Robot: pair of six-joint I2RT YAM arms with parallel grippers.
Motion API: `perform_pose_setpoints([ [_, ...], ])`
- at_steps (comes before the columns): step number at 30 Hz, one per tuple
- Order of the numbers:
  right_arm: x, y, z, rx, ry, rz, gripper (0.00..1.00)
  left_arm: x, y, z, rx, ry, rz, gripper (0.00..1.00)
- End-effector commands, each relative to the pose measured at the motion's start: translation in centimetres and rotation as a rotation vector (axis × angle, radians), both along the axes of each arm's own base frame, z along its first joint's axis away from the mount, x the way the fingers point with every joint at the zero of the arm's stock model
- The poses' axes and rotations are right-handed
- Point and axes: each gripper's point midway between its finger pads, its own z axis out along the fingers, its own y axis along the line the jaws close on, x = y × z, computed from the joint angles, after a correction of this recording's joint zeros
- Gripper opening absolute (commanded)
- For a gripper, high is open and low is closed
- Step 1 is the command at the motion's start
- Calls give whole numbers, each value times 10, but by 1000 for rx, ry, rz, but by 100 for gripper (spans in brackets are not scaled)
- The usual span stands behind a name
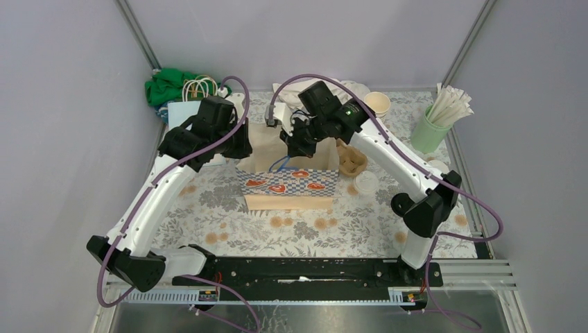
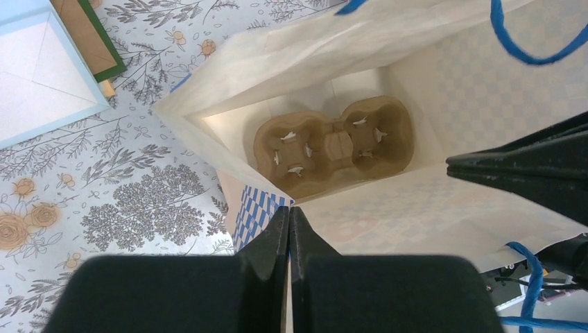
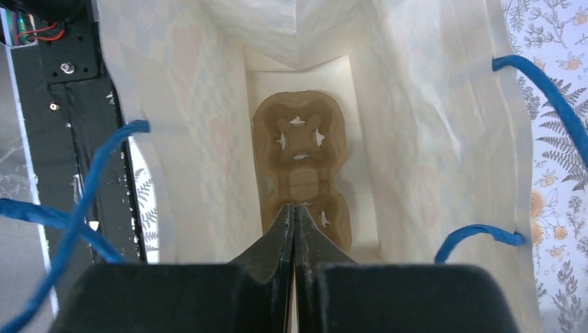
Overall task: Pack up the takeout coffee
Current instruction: Place the takeout bag at the center of the board.
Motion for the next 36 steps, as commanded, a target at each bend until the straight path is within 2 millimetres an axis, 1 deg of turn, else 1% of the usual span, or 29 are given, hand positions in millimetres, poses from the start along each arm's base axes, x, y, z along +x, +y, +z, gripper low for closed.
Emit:
perform_pose_setpoints([
  [1,8,-5,-9,-53,-15,30,0,0,8,14,2,-64,18,0],
  [5,15,-6,-31,-110,-52,21,0,-2,9,17,-1,-70,18,0],
  [6,18,-7,-35,-117,-58,13,0,-1,13,19,11,-81,37,0],
  [9,22,-6,-45,-142,-55,11,0,1,16,22,17,-94,52,0],
  [12,19,-7,-57,-179,-39,24,0,4,20,21,16,-89,72,0],
  [15,16,-10,-73,-217,-60,31,0,6,24,17,-2,-72,92,0],
  [21,8,-16,-95,-269,-44,51,5,9,33,15,-4,-71,124,0],
  [26,8,-20,-104,-320,-27,47,7,8,32,13,-15,-66,125,0],
  [29,6,-21,-106,-328,-23,35,7,4,26,14,-51,-66,100,0],
  [33,1,-21,-107,-356,-34,9,7,1,20,20,-97,-91,82,0],
  [36,6,-22,-101,-364,-89,-55,7,1,19,30,-138,-129,93,0],
])
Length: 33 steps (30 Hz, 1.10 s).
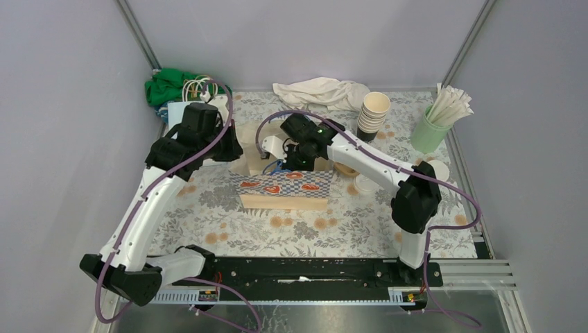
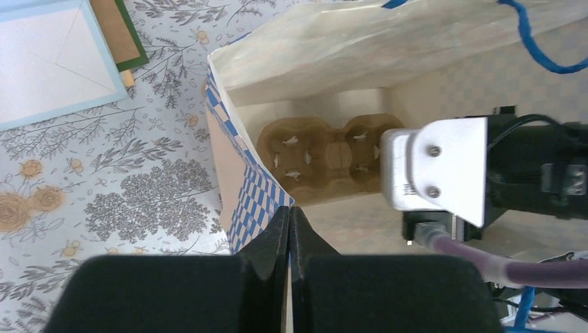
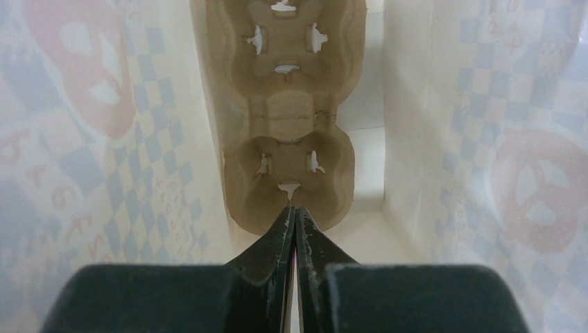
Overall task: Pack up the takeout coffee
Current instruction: Place the takeout bag at the center of the board.
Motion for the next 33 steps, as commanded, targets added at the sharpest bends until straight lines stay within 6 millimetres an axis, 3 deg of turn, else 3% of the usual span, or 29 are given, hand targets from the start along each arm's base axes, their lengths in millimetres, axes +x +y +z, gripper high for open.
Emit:
perform_pose_setpoints([
  [1,1,2,14,-6,-91,-71,7,4,-7,32,-107,-125,6,0],
  [8,7,16,58,197,-192,-135,7,7,-20,52,-157,-275,-87,0],
  [12,7,10,51,214,-208,-192,4,5,-34,59,-223,-345,-151,0],
  [16,7,-5,53,202,-271,-310,2,8,-39,61,-273,-404,-111,0],
  [20,-9,-23,62,161,-272,-349,3,12,-50,60,-309,-387,-100,0],
  [23,-36,-26,63,172,-224,-304,3,10,-60,65,-344,-366,-77,0],
  [29,-68,-45,32,-10,-237,-262,2,11,-58,74,-313,-365,2,0],
  [33,-78,-38,32,32,-301,-242,1,14,-54,94,-284,-427,4,0],
])
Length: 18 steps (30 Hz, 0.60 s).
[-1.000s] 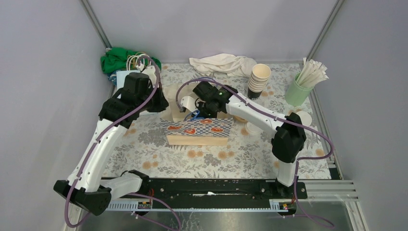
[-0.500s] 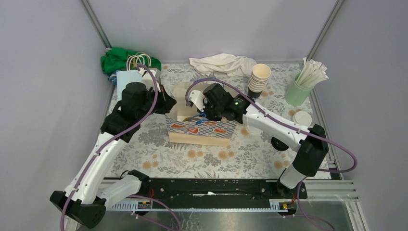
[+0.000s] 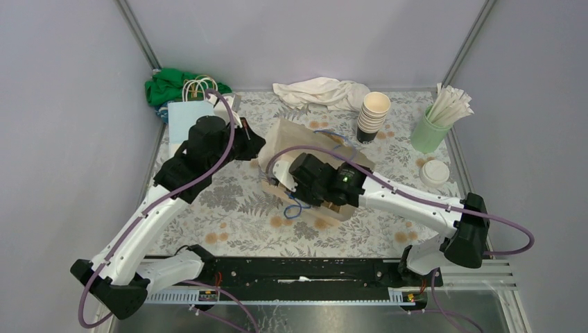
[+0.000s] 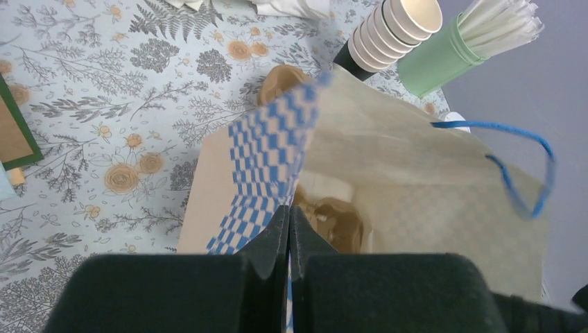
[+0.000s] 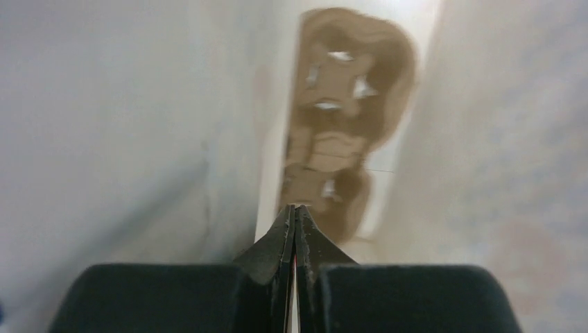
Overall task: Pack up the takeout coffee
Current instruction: Place the takeout bag at the center of the board.
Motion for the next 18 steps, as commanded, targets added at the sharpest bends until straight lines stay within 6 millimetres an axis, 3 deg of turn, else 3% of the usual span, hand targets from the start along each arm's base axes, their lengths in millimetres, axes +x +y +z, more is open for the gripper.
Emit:
perform_pose_setpoints([
  [1,-10,-11,2,-25,-72,-22,2,12,9,62,-36,-165,72,0],
  [4,-19,-8,3,-18,-77,-2,3,13,8,75,-33,-204,66,0],
  [8,-22,-13,-2,-13,-84,-10,6,11,-9,81,-44,-224,-5,0],
  [12,-15,-14,9,68,-80,-51,8,9,-30,73,-29,-178,-80,0],
  [15,-5,-19,18,94,-80,-87,8,6,-35,56,18,-112,-103,0],
  [16,-3,-20,19,86,-86,-93,8,5,-35,51,35,-97,-105,5],
  [18,1,-22,22,88,-85,-98,8,6,-32,45,70,-91,-98,29],
])
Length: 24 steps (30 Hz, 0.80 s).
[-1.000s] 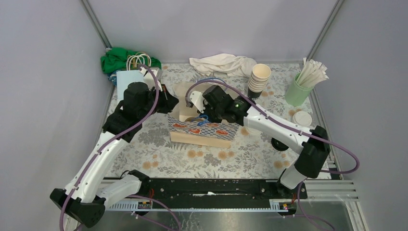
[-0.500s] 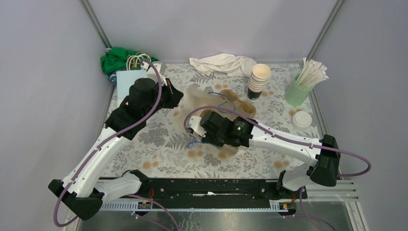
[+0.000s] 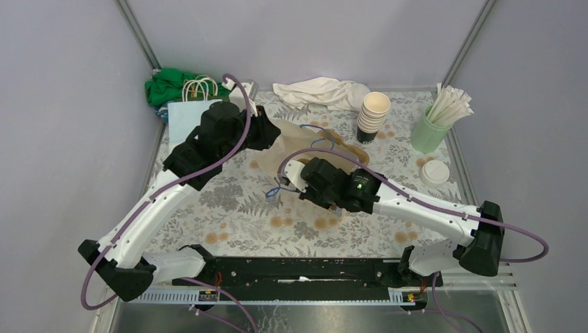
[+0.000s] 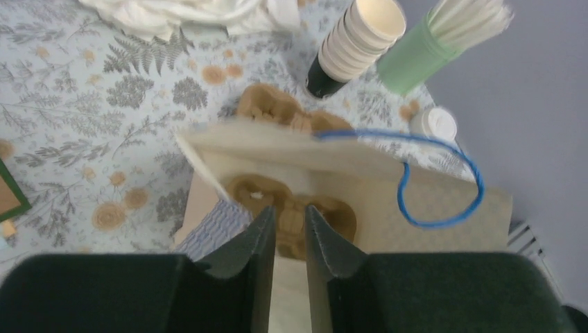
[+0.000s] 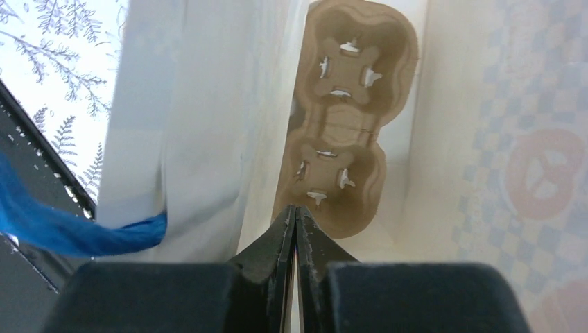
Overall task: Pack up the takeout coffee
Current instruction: Place the takeout bag at the center of the board.
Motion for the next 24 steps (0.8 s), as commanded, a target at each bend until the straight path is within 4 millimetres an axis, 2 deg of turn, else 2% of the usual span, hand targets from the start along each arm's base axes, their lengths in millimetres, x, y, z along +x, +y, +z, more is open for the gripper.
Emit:
perform_pose_setpoints([
  [1,13,3,28,84,-37,-36,8,-4,5,4,56,-12,-7,44],
  [2,13,4,29,92,-39,-31,8,-2,9,3,76,-18,8,57],
  [4,12,5,29,101,-38,-22,8,0,13,-2,121,-26,13,73],
  [9,10,2,23,93,-42,-4,7,8,11,-20,207,18,-2,81],
  [17,5,-1,18,99,-40,15,7,26,-9,-60,354,82,-110,82],
  [21,6,-2,16,95,-40,15,7,41,-11,-73,404,95,-99,82],
  [23,6,-2,15,94,-39,14,7,50,-10,-77,415,107,-79,76],
  [24,6,-3,15,92,-40,13,7,54,-9,-79,421,116,-69,70],
])
